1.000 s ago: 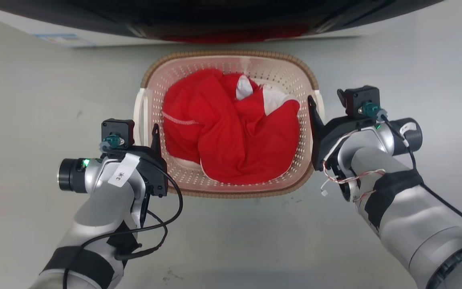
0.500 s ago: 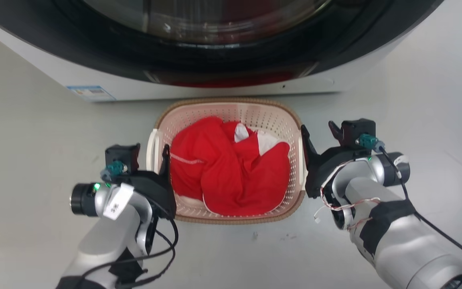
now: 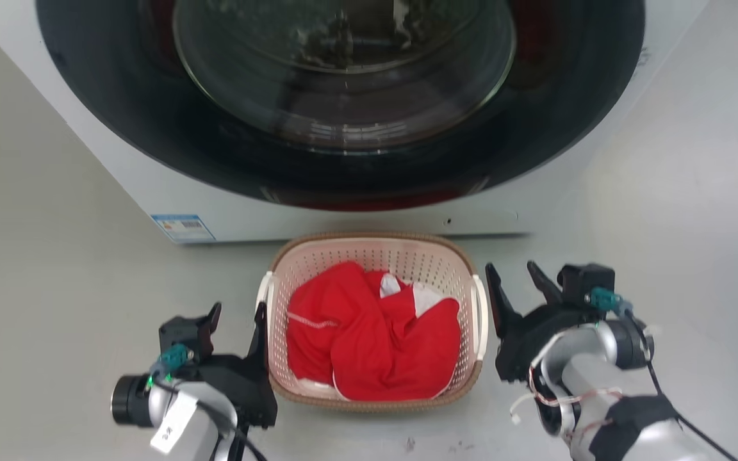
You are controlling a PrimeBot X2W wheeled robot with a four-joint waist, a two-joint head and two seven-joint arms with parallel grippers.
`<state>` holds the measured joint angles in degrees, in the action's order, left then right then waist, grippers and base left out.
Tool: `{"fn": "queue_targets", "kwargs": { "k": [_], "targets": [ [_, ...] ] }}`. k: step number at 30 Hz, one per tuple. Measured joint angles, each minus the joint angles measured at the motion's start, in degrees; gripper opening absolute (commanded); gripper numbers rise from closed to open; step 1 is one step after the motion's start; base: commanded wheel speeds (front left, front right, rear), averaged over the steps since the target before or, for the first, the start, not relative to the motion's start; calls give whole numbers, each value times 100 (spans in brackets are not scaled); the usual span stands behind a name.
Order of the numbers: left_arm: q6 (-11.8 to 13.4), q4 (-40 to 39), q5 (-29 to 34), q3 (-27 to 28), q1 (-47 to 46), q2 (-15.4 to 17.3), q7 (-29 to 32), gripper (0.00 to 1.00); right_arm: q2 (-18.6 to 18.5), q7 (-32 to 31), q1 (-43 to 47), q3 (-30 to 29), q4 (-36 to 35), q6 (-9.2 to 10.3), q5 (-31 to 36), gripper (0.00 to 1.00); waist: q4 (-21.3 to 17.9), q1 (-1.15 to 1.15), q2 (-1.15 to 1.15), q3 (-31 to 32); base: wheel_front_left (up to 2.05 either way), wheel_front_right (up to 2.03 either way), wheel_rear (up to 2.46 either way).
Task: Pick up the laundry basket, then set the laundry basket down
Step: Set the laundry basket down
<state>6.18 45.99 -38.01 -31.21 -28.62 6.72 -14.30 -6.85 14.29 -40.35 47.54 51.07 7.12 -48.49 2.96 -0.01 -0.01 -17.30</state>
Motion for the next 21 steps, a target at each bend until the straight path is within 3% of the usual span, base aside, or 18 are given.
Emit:
{"fn": "queue_targets", "kwargs": {
  "k": [15,21],
  "targets": [
    [93,-1758,719,709,2128,232,0,100,-187,0,2137,-1081,-1305,2,783,100,66,0,0,1287,0,0,0],
    [94,-2399,1082,1284,2977,232,0,100,-179,0,2922,-1551,-1895,18,1293,100,60,-1,0,1757,0,0,0]
  ]
}}
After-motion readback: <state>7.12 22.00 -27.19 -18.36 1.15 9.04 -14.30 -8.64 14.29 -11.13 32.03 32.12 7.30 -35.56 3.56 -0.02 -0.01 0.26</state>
